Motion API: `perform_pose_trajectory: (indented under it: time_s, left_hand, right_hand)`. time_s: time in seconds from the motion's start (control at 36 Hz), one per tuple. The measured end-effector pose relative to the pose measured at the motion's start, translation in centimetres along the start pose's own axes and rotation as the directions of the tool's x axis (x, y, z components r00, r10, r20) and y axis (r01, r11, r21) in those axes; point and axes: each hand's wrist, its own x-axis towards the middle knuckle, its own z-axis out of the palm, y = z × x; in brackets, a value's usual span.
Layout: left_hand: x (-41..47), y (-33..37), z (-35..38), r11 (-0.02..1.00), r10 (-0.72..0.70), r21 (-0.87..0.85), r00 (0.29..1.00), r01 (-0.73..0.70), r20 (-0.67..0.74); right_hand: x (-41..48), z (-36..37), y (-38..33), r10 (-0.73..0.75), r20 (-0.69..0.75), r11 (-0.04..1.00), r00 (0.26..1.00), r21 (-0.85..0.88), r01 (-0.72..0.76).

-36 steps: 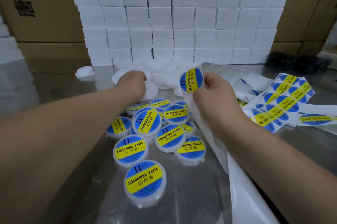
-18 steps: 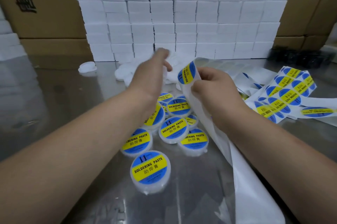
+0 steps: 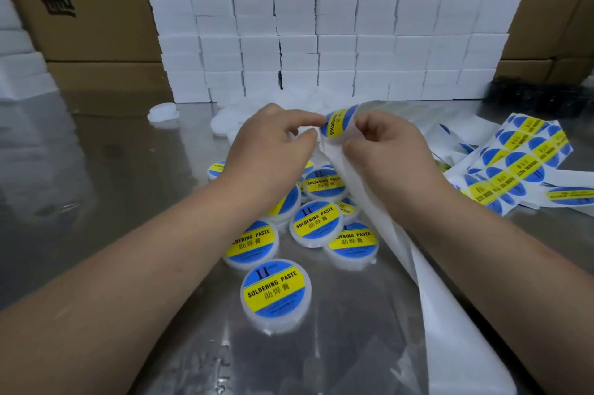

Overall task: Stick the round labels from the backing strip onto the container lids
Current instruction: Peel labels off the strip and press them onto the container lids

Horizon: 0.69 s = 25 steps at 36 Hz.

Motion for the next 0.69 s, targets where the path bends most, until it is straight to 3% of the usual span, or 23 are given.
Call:
perform_pose_trajectory:
  time_s: [0.31, 0.56, 0.69]
  left_hand:
    - [-0.41, -0.12, 0.08, 0.969, 0.09, 0.232, 0.996, -0.088, 0.003]
    - [-0.34, -0.52, 0.14, 0.941, 0.119, 0.322, 0.993, -0.104, -0.028]
    - [-0.22, -0.82, 0.16, 0.944, 0.117, 0.311, 0.993, -0.108, -0.01]
  right_hand:
    - [-0.25, 0.16, -0.24, 0.017, 0.063, 0.997, 0.998, 0.08, -0.022]
    - [-0.56, 0.2, -0.49, 0.03, 0.133, 0.993, 0.991, 0.109, -0.045]
    - [-0.43, 0.07, -0.52, 0.029, 0.138, 0.999, 0.99, 0.042, -0.035]
